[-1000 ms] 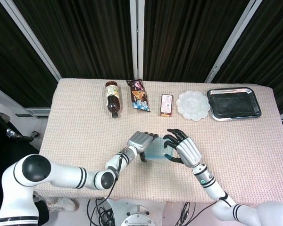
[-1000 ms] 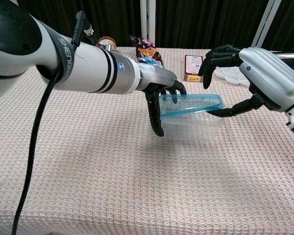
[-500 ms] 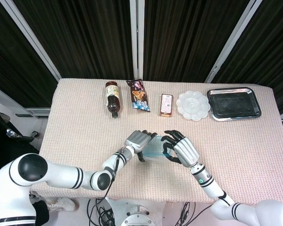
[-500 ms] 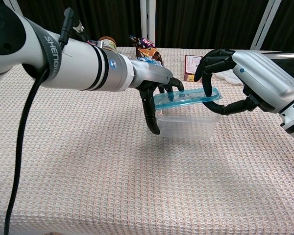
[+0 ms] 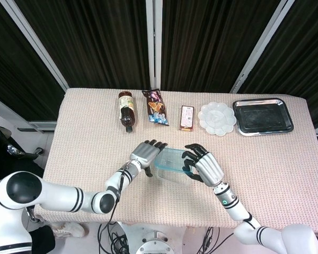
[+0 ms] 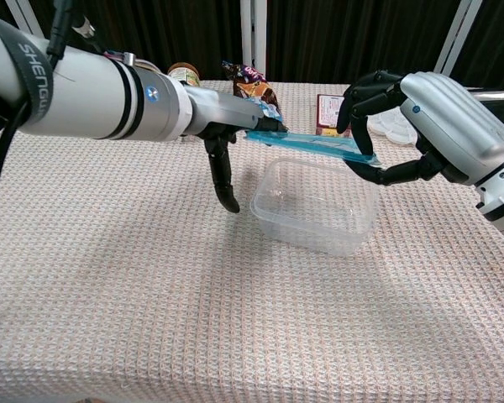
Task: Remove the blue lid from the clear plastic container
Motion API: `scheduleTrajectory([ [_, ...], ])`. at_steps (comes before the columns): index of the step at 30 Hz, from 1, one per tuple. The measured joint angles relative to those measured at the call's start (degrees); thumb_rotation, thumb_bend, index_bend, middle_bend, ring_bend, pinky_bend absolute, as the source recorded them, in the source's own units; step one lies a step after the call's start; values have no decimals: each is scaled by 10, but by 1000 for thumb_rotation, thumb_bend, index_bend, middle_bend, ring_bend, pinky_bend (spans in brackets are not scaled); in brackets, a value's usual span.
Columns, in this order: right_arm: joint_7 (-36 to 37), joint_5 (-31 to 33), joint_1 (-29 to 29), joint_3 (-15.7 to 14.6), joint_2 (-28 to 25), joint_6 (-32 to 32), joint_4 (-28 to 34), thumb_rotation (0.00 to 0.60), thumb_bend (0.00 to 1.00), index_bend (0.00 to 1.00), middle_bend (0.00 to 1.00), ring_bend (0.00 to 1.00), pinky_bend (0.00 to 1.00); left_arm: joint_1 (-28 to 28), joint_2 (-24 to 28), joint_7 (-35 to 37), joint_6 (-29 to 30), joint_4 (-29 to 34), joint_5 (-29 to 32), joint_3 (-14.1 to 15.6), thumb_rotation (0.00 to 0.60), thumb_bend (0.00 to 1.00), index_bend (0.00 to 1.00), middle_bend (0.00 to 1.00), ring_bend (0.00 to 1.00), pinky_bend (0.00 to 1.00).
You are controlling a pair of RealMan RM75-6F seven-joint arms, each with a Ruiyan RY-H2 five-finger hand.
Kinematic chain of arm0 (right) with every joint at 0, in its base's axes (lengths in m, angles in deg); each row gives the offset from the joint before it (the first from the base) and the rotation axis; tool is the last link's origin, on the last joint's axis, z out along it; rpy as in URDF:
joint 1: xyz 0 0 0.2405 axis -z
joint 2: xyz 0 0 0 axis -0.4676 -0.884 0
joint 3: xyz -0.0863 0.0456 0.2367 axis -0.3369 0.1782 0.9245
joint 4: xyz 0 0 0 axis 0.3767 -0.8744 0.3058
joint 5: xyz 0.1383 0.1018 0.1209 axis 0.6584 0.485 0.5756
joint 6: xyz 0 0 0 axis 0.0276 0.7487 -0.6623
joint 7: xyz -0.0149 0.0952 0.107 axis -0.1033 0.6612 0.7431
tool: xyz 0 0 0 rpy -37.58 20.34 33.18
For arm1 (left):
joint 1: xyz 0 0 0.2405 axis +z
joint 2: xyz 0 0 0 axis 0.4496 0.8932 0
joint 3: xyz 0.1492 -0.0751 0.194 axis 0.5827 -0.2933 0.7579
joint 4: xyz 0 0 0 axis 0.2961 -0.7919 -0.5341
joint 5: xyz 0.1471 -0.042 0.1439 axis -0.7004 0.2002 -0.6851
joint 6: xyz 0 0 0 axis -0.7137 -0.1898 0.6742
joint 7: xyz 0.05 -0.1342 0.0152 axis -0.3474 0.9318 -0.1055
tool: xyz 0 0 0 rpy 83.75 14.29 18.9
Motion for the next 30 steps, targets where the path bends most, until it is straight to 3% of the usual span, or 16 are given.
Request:
scheduleTrajectory([
  [12, -22, 30, 9, 16, -60, 1, 4, 600, 663, 914, 446, 248, 272, 73, 86, 13, 84, 41, -53, 34, 600, 46, 2, 29, 0, 105],
  [15, -21, 52, 14, 24, -71, -16, 3, 600, 658, 870, 443, 242, 260, 104, 111, 36, 97, 50, -79, 39, 600, 47, 2, 30, 0, 105],
  [18, -23, 77, 17, 29, -80, -49, 3, 600, 587, 651, 371, 187, 181, 140, 128, 62, 118, 53, -114, 45, 600, 47, 1, 30, 0, 105],
  [21, -34, 102, 20, 31, -95, -97, 15, 600, 336, 279, 218, 44, 39, 181, 141, 91, 149, 51, -156, 51, 600, 46, 2, 30, 0, 103],
  [23, -48, 118, 22, 29, -111, -135, 37, 600, 204, 75, 108, 2, 1, 211, 148, 116, 172, 47, -188, 55, 600, 46, 2, 30, 0, 94],
  [26, -72, 137, 26, 24, -140, -172, 86, 600, 66, 0, 9, 0, 0, 255, 158, 155, 207, 37, -237, 60, 600, 46, 2, 31, 0, 80],
  [30, -84, 160, 38, 16, -194, -203, 173, 600, 26, 0, 0, 0, 0, 317, 170, 201, 261, 23, -306, 68, 600, 46, 3, 39, 0, 75],
])
